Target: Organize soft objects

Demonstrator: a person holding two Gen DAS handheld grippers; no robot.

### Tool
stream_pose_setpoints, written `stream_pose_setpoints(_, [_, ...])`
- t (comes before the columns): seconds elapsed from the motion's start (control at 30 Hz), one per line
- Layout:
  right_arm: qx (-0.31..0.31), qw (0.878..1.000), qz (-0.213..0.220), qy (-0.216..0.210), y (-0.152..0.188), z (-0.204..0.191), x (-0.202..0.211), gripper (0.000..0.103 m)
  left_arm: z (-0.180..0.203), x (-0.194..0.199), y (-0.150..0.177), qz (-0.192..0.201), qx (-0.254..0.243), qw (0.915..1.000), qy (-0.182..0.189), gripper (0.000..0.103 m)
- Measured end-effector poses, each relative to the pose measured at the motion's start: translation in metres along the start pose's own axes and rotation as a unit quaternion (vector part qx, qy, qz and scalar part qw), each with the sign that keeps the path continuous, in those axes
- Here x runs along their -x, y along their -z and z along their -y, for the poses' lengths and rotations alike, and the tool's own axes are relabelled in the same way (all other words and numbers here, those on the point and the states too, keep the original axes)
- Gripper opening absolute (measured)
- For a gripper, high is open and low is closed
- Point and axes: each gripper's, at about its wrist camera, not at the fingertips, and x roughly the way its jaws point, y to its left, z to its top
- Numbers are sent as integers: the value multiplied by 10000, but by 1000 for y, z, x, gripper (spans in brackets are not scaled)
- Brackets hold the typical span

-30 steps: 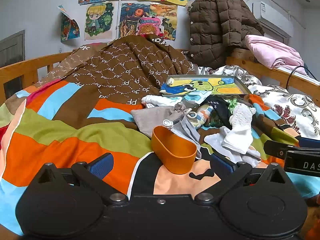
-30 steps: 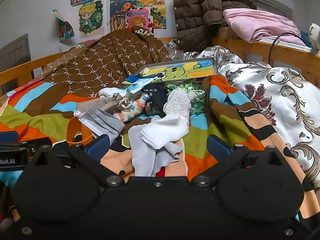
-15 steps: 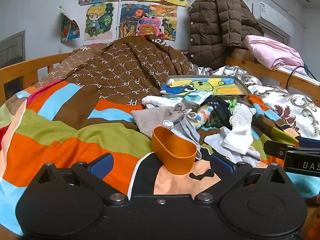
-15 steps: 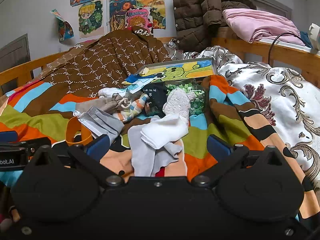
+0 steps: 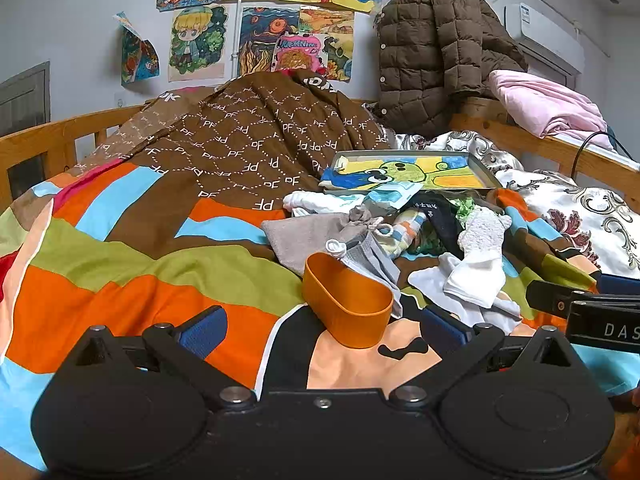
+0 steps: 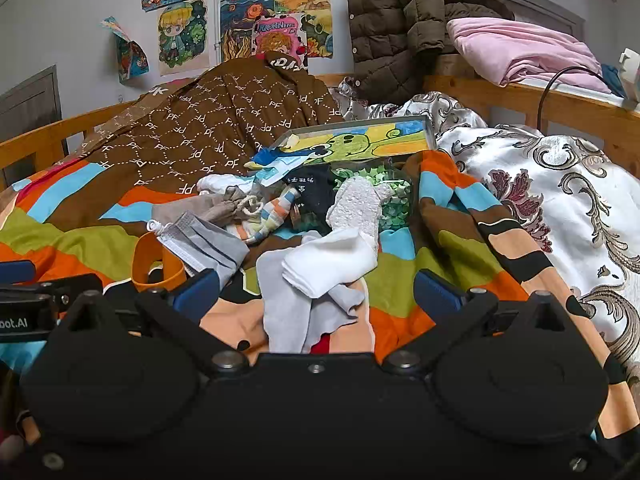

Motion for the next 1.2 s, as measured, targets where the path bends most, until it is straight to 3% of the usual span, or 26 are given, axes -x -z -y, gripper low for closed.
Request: stream_pose_setpoints(1.2, [15, 10000, 14, 0, 0, 0, 0, 103, 1, 2, 1, -3, -22, 10000, 23, 102])
